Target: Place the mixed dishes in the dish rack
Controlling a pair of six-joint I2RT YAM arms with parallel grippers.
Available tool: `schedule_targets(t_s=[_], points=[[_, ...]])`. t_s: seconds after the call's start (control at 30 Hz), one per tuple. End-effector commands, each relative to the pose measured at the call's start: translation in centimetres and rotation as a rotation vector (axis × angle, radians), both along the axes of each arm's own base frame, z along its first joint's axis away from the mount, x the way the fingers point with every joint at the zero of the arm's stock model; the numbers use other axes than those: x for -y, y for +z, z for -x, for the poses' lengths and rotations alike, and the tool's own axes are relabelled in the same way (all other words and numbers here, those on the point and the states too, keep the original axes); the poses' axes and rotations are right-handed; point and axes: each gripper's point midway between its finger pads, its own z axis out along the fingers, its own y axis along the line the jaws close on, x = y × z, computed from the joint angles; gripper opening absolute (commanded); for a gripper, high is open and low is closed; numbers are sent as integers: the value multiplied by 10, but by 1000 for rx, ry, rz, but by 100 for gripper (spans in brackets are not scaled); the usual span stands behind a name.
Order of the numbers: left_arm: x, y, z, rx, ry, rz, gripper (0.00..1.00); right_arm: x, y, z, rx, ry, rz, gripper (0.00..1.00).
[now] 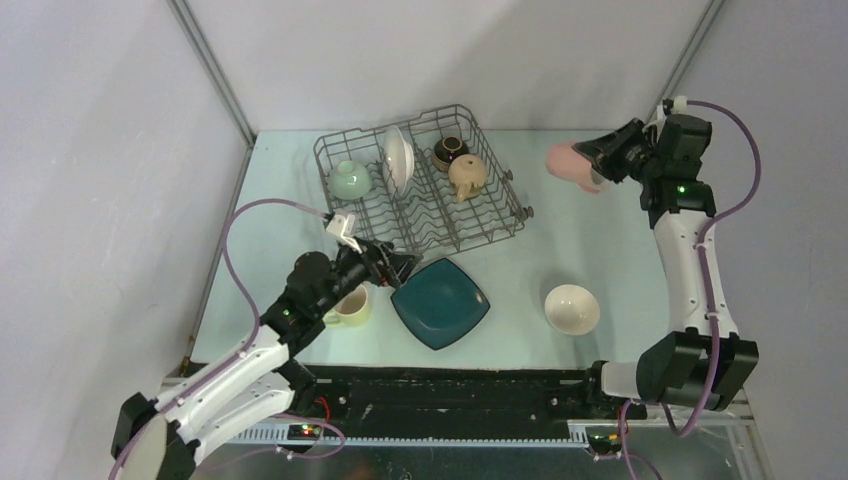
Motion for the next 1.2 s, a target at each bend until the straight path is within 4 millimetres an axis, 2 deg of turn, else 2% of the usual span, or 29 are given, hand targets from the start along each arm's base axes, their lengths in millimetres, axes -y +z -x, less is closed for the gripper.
schedule_targets(t_s=[0.0, 0.03, 0.07, 0.1, 0.23, 0.27, 0.3, 0.43, 0.6, 0.73, 0.97, 1.13, 1.17], points=[[25, 91, -5, 296, -115, 138, 100, -64, 75, 18, 158, 319, -348, 0], [31, 100, -7, 334, -138, 159, 100, -71, 89, 23, 210, 378, -367, 0], [34, 110, -8, 358, -144, 181, 100, -80, 92, 28, 183, 399, -439, 0], [37, 121, -11, 403, -149, 215, 100, -90, 106, 35, 202, 443, -492, 0], [57, 157, -8, 556, -251, 325, 100, -120, 132, 57, 198, 544, -645, 0], [60, 175, -2, 626, -285, 357, 100, -128, 137, 62, 210, 570, -664, 0], [67, 171, -8, 621, -299, 355, 100, -140, 141, 68, 180, 602, -708, 0], [85, 187, -7, 704, -396, 377, 100, -171, 154, 90, 164, 700, -768, 0], [97, 186, -16, 706, -423, 355, 100, -198, 155, 109, 133, 768, -786, 0], [104, 184, -12, 702, -479, 332, 97, -211, 155, 116, 114, 802, -798, 0], [111, 170, -23, 643, -472, 252, 89, -229, 158, 126, 116, 854, -822, 0], [118, 169, -22, 628, -511, 252, 73, -240, 161, 133, 119, 898, -848, 0], [120, 168, -22, 624, -513, 251, 65, -243, 160, 133, 109, 904, -854, 0]])
